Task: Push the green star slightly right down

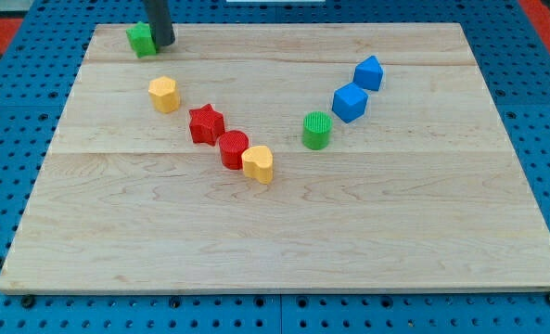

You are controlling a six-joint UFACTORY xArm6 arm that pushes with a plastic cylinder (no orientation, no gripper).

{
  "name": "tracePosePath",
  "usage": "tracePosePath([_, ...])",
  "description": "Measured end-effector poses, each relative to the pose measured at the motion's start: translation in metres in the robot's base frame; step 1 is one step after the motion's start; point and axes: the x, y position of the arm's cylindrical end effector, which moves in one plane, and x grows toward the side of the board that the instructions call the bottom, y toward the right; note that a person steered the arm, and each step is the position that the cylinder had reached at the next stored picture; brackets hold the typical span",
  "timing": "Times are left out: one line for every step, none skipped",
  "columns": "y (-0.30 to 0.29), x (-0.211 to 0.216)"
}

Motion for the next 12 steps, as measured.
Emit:
tracePosePath([-0.025,-0.013])
tracePosePath([-0.035,-0.018])
tracePosePath([-0.058,-0.008])
tracePosePath([-0.058,0.007])
tracePosePath([-0.072,-0.007])
tracePosePath([-0.079,-0.017])
tracePosePath([-0.101,0.006])
tracePosePath([-0.077,0.016])
tracePosePath([-0.054,0.032])
tracePosePath([-0.050,0.037])
tracePosePath([-0.050,0.027])
tracePosePath([-0.002,0.019])
